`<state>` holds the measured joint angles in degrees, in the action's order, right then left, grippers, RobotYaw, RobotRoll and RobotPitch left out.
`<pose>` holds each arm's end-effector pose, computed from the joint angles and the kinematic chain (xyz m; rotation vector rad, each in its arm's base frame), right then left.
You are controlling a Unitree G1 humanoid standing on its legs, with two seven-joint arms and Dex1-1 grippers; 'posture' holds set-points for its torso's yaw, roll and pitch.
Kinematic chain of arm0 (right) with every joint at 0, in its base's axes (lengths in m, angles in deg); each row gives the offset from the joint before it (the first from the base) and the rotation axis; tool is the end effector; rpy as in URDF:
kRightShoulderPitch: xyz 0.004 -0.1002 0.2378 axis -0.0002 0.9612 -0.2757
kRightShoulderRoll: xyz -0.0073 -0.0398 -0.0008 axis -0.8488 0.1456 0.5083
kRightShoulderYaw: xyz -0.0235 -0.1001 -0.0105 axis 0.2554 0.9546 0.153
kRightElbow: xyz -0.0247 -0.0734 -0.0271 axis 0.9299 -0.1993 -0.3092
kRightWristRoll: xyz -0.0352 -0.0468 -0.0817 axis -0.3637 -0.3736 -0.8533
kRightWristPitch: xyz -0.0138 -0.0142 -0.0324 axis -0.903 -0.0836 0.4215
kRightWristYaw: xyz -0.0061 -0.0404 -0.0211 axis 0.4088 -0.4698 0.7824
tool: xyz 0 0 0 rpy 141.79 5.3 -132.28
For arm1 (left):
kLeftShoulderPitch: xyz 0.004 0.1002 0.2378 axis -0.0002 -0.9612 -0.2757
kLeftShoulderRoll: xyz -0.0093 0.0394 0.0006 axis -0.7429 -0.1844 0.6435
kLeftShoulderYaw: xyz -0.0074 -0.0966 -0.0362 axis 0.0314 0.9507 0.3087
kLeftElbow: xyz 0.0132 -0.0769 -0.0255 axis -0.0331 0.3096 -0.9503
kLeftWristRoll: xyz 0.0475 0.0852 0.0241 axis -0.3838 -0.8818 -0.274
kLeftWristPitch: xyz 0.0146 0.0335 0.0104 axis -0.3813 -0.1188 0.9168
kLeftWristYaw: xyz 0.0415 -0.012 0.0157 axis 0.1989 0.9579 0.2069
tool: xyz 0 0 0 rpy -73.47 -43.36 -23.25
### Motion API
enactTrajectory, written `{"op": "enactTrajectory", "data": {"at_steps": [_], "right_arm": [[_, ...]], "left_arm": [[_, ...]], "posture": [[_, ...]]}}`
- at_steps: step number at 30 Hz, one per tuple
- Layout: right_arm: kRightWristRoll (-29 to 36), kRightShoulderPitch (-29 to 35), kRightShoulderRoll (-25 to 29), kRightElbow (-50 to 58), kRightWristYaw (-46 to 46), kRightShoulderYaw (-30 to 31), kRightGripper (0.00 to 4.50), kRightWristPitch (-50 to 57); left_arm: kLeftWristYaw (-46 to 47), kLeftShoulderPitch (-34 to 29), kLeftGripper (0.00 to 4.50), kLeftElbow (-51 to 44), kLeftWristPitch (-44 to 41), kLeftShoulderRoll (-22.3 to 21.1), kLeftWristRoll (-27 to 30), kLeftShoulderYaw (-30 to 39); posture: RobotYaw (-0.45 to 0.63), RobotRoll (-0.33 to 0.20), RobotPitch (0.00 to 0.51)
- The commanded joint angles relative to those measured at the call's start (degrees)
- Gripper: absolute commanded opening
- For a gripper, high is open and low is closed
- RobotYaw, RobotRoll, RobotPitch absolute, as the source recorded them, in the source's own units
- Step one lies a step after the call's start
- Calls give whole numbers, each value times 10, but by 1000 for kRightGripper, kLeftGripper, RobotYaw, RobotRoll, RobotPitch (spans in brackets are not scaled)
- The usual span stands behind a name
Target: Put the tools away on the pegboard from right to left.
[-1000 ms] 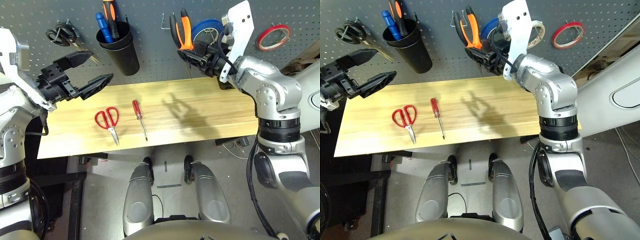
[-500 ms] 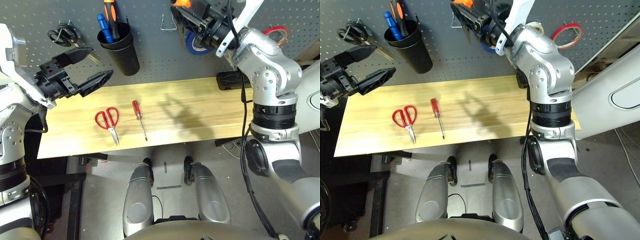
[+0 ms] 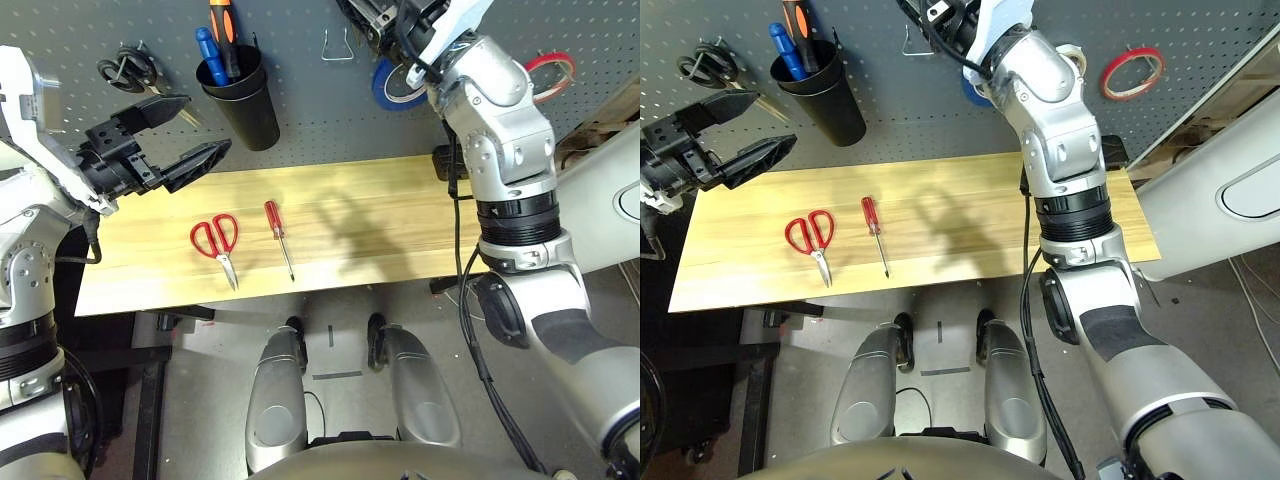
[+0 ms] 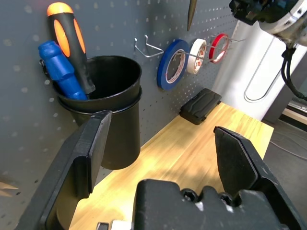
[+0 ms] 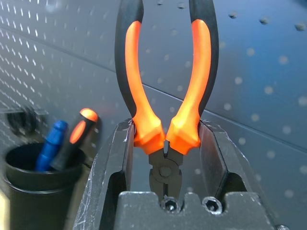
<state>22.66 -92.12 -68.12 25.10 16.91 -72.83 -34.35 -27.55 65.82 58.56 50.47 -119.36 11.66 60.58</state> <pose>0.3102 -0.0895 0.2841 -0.2764 -0.7099 0.6530 0.2282 0.2913 0.2480 0.2604 -0.2259 -0.7988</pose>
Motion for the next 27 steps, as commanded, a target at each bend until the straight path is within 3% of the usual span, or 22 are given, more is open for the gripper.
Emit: {"op": "enactTrajectory", "data": {"at_steps": [1,10,27], "right_arm": [[-53,-4,-4,-36,22,27,2086,-63],[-109,-37,-47,-144,95,33,2086,-150],[-106,-63,-59,-215,152,7,2086,-196]], "left_arm": [[-4,4,4500,-3,-1,2,0,-12],[-6,9,4500,-2,-4,1,2,-17],[-10,22,4500,-1,-9,0,3,-27]], "posture": [[8,0,212],[9,0,214],[13,0,214]]}}
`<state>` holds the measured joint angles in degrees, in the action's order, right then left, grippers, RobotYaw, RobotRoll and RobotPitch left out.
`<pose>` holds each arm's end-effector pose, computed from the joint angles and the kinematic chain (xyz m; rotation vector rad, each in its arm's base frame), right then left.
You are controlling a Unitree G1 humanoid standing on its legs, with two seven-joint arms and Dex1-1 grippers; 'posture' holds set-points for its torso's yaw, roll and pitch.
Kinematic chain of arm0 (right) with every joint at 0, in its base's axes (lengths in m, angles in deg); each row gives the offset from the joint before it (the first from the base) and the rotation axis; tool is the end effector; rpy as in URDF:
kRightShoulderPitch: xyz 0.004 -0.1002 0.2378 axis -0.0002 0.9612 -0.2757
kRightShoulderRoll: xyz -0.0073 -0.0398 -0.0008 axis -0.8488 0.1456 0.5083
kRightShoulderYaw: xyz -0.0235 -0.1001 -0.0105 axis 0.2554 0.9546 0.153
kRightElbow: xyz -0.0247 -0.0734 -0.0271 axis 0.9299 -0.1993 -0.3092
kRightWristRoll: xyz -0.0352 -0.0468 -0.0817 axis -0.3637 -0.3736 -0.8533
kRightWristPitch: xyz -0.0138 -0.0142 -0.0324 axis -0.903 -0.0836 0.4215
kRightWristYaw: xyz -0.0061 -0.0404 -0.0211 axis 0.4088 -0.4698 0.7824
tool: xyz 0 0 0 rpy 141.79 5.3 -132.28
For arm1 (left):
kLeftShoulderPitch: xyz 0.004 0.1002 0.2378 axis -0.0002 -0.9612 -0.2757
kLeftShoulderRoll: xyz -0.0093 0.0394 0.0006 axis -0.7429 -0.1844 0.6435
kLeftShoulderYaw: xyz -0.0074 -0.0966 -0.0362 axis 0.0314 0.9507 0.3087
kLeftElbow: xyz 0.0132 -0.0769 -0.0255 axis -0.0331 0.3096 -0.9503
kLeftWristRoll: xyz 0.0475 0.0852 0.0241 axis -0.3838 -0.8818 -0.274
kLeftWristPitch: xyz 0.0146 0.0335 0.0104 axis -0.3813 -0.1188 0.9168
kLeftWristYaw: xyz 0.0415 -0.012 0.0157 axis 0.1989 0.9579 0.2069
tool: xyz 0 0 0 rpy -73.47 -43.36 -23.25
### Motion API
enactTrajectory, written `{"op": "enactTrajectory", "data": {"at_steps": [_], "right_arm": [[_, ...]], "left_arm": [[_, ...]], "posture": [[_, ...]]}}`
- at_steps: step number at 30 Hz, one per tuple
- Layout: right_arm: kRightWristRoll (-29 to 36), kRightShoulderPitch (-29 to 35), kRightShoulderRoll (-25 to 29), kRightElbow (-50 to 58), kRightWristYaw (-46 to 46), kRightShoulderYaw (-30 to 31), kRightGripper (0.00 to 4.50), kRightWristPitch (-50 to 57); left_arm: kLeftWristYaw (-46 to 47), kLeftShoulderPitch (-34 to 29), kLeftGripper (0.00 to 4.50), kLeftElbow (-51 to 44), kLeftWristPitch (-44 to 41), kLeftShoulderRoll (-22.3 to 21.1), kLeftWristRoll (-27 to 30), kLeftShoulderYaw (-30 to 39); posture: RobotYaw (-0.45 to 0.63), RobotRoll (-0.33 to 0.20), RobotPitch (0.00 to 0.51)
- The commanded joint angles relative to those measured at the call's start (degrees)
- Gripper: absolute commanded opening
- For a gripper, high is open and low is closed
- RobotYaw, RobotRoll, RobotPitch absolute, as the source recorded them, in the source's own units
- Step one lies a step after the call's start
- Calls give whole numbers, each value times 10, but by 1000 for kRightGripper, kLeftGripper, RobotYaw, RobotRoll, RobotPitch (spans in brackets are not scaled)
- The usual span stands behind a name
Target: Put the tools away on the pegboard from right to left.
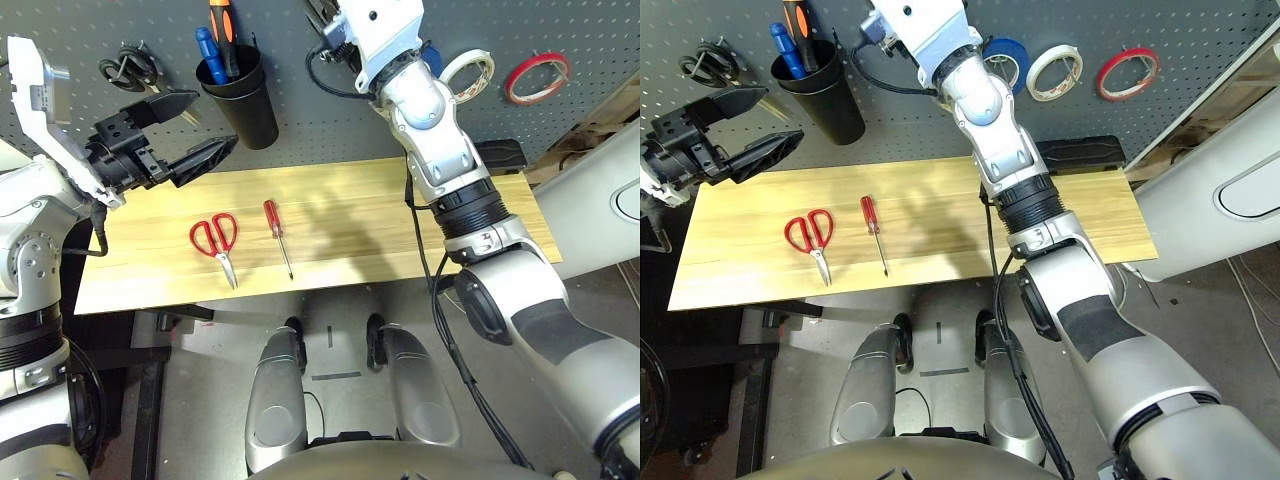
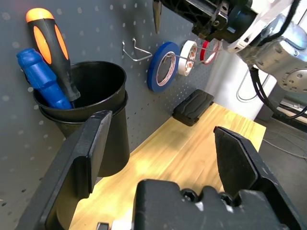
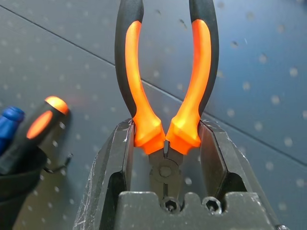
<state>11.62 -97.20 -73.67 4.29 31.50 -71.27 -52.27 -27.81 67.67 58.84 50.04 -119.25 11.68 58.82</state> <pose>0.3329 -0.0579 0.2643 -0.3227 -0.7807 0.4456 0.2329 0.2856 0.2506 0.2631 -0.2248 -0.8288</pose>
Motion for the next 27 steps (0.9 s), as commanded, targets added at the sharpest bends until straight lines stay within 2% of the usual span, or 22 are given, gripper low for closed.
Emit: {"op": "enactTrajectory", "data": {"at_steps": [1,27], "right_arm": [[5,-13,-4,-11,7,-10,2086,-18],[18,-55,-33,-158,20,-30,2086,-96]], "left_arm": [[-7,3,4500,-3,-5,-1,3,-9],[-5,-15,4500,-37,-39,-18,17,9]], "posture": [[13,0,215],[71,0,237]]}}
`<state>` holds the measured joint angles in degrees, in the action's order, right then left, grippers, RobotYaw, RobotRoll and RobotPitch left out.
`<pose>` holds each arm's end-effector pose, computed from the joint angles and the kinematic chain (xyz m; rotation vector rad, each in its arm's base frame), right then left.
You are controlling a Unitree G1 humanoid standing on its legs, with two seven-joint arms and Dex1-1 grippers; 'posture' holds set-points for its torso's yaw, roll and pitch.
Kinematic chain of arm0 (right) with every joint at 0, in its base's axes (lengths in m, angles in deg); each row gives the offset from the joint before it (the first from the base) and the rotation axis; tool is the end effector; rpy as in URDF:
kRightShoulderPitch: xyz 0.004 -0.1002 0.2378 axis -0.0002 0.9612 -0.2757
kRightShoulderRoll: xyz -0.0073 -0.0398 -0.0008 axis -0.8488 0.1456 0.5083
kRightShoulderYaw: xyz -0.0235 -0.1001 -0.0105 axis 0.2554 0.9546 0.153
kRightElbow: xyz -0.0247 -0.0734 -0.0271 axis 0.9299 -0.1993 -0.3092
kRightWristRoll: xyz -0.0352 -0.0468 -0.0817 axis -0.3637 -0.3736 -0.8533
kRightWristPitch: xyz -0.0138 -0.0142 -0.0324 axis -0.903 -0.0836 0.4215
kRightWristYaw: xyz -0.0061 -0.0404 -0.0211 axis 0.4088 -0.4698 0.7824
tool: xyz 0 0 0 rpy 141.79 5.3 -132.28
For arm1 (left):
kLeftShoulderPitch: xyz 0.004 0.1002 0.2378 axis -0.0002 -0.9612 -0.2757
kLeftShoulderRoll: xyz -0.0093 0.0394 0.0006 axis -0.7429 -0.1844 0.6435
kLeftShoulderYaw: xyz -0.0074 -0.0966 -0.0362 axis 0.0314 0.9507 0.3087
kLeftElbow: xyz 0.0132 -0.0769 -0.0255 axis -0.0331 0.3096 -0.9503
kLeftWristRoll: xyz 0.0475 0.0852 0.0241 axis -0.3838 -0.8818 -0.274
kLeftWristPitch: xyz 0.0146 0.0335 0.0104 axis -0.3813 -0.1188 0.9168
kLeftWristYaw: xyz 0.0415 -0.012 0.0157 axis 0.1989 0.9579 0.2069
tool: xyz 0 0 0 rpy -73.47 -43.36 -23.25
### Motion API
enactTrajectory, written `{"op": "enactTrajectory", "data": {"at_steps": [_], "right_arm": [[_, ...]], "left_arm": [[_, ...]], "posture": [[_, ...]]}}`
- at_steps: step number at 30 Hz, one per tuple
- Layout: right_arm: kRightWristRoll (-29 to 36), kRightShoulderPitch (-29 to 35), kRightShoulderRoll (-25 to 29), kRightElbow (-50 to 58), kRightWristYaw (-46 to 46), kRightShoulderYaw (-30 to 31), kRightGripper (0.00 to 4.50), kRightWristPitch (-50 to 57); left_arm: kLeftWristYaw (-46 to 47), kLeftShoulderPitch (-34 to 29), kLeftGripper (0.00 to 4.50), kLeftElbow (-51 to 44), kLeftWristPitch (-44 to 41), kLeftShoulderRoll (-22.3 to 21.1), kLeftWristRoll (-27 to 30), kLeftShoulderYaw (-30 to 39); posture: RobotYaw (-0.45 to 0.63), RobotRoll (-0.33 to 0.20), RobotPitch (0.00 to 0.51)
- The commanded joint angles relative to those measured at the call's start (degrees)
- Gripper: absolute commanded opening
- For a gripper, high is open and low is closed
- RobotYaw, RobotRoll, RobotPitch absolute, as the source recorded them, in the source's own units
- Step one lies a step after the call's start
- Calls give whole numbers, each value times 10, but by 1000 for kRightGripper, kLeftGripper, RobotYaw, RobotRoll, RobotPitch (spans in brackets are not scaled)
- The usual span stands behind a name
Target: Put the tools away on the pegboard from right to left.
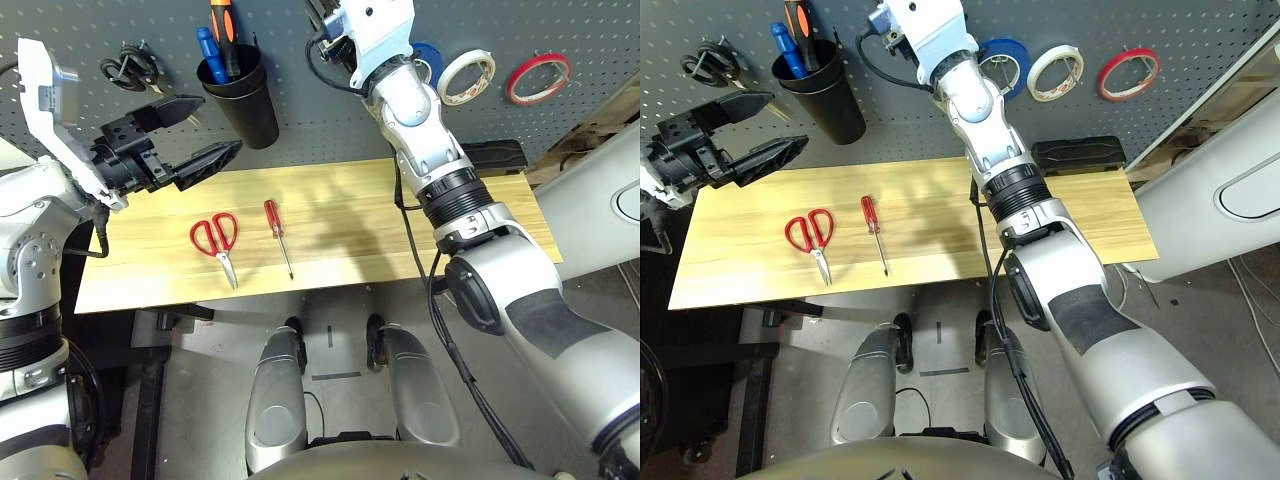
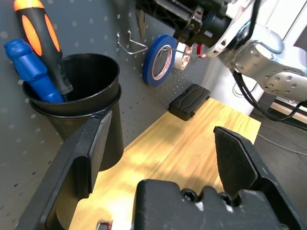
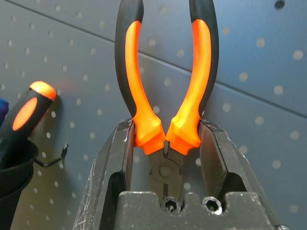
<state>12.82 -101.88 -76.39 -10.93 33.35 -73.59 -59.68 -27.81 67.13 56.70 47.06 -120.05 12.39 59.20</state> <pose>0.3478 -0.0477 0.2522 -0.2511 -0.7231 0.4419 0.2291 0.2834 0.2529 0.2654 -0.1923 -0.8437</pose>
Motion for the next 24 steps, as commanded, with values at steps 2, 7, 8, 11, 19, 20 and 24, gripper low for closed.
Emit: {"op": "enactTrajectory", "data": {"at_steps": [2,7,8,11,19,20,24], "right_arm": [[7,-9,-8,-12,0,-7,2086,-25],[11,-13,-10,-23,-2,-8,2086,-32],[11,-13,-10,-25,-2,-8,2086,-33],[14,-17,-11,-32,-4,-10,2086,-38],[19,-26,-10,-62,-1,-17,2086,-50],[19,-27,-10,-65,-1,-18,2086,-51],[21,-30,-11,-76,0,-23,2086,-54]], "left_arm": [[-4,-12,4500,-20,-13,-12,12,9],[-2,-20,4500,-30,-22,-16,17,15],[-1,-21,4500,-32,-24,-16,18,16],[2,-27,4500,-42,-34,-17,24,20],[9,-29,4500,-57,-53,-21,36,21],[9,-29,4500,-59,-55,-21,38,21],[8,-31,4500,-64,-65,-24,44,20]], "posture": [[77,0,242],[89,0,252],[91,0,253],[98,0,261],[112,0,282],[112,0,284],[117,0,303]]}}
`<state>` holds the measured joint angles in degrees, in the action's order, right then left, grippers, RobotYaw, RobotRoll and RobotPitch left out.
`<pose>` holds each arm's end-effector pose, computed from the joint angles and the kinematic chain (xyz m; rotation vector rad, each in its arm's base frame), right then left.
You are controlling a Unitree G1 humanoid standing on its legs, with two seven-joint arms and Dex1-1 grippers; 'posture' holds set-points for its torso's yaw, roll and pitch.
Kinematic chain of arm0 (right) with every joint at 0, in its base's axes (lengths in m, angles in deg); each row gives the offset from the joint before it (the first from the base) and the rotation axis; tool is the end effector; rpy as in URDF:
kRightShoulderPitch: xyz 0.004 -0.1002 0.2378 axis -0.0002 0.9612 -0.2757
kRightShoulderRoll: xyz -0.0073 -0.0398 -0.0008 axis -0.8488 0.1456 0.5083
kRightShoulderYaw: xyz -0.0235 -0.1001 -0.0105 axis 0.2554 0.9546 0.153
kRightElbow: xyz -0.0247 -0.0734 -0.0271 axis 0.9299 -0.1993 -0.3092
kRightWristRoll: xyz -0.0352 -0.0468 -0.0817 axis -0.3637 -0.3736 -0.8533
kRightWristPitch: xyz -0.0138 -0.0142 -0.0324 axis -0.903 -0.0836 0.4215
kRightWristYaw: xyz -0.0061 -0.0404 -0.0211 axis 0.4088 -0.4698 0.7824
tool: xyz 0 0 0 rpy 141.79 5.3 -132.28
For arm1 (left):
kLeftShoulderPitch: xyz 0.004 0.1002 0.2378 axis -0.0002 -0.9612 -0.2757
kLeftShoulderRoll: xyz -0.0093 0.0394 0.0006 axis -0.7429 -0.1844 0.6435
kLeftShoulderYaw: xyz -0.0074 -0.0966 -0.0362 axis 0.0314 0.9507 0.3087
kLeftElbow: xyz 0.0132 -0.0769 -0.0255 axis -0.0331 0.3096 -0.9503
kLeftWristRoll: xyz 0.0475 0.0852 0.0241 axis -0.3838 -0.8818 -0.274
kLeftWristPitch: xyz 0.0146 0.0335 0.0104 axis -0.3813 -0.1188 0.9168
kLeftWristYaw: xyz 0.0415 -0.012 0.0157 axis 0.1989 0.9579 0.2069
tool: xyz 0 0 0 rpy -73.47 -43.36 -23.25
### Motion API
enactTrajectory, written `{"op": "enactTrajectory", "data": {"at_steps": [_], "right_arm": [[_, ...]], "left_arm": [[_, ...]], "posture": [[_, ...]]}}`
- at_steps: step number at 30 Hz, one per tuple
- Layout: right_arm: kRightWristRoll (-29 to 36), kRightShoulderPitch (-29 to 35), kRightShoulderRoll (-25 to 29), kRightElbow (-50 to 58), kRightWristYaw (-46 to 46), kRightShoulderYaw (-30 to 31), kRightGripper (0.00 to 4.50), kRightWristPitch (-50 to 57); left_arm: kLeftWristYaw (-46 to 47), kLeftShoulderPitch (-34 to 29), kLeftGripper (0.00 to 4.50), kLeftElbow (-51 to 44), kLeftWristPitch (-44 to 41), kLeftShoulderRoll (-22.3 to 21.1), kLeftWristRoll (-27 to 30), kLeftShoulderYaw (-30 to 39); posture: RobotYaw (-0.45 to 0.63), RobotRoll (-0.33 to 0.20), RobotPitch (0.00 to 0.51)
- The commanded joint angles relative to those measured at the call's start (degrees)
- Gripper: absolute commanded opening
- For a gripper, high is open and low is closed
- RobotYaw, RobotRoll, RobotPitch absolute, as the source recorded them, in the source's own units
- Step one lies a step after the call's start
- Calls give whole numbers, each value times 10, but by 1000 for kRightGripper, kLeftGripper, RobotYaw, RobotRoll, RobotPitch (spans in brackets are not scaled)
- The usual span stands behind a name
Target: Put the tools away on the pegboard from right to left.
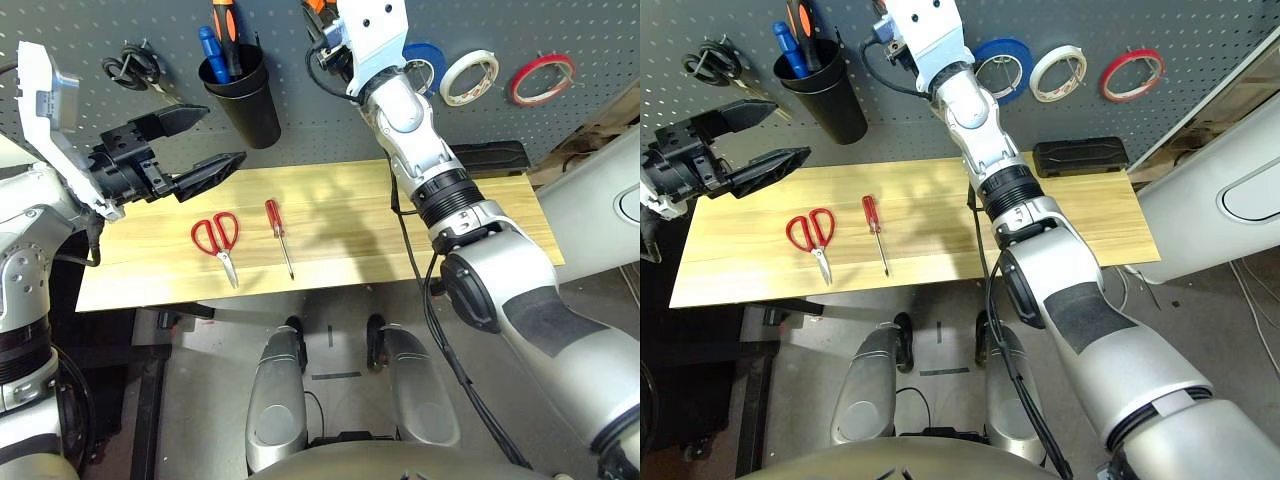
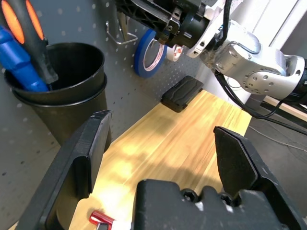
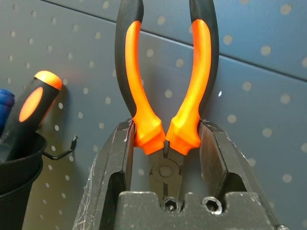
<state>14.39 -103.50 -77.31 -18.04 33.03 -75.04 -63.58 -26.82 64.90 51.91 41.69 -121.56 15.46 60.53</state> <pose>0.3532 -0.0462 0.2434 -0.2047 -0.6891 0.4497 0.2192 0.2787 0.2547 0.2536 -0.1368 -0.8712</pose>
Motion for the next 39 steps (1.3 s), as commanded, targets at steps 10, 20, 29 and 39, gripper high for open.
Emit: {"op": "enactTrajectory", "data": {"at_steps": [10,20,29,39], "right_arm": [[8,-5,-5,-23,-1,-14,2086,-9],[14,19,17,36,-26,-15,4483,19],[71,66,64,234,-103,-24,4483,140],[273,152,187,507,-253,-60,4483,524]], "left_arm": [[0,-3,4500,-14,-13,-6,13,-1],[3,5,4500,-6,2,14,6,-19],[14,15,4500,-1,1,32,2,-37],[17,12,4500,6,-12,45,10,-58]], "posture": [[116,0,294],[76,0,281],[59,0,270],[27,0,255]]}}
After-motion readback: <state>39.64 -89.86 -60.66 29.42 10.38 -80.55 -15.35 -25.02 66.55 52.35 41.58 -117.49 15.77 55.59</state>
